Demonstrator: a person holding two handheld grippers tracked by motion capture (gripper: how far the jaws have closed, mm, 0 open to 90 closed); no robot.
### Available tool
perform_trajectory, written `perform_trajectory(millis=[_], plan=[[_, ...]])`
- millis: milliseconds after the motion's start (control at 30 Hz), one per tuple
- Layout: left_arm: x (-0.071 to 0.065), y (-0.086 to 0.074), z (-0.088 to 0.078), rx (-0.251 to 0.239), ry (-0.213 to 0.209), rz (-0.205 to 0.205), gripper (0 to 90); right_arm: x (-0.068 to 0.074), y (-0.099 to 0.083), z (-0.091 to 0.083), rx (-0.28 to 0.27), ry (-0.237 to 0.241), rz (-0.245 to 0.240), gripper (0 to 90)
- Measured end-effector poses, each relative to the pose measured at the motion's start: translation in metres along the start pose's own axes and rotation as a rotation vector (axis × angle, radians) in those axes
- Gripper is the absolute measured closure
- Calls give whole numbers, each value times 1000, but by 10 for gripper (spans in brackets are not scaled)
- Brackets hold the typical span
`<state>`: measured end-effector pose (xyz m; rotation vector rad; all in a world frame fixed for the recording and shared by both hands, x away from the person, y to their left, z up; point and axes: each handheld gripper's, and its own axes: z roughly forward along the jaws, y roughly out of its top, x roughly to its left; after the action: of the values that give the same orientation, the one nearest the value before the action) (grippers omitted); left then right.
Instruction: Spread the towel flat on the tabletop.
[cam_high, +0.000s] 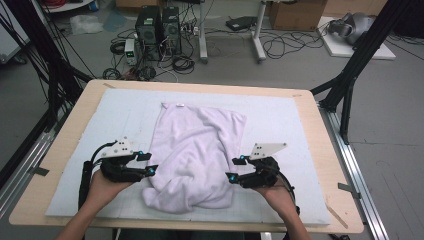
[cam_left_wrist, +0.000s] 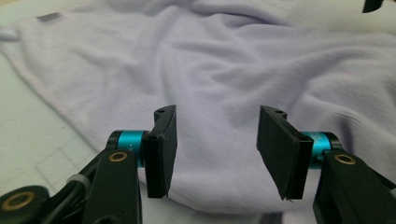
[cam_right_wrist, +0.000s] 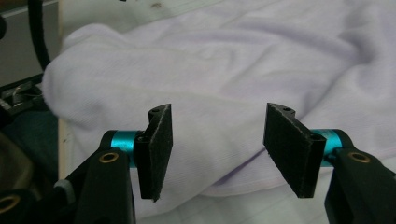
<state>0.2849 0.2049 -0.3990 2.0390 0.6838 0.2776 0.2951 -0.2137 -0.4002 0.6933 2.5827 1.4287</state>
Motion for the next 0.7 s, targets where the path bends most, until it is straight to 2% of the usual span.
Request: perform_trajectory(millis=[33,167,267,367,500,533,567,600,700], plan=[[-3,-1,1,7,-13,9,482,7,-7,4,2,24,0,418],[-15,-8,9,43,-47,35,484,16,-17,10,24,38,-10,411],[-17,-15,18,82,-58,45,506,23,-29,15,33,51,-3,409],[-17,-23,26,109,-66,47,529,25,-34,15,34,58,-5,413],[-20,-28,32,138,-73,73,637,28,-36,13,-2,65,-6,434],[-20,-28,33,143,-73,81,637,28,-36,13,-2,65,-6,434],[-20,-28,33,149,-73,84,700,29,-36,16,2,65,-4,456],[-20,-29,34,153,-79,85,700,29,-36,16,2,65,-4,456],[-20,-30,35,156,-92,99,794,32,-33,21,15,57,-16,518]])
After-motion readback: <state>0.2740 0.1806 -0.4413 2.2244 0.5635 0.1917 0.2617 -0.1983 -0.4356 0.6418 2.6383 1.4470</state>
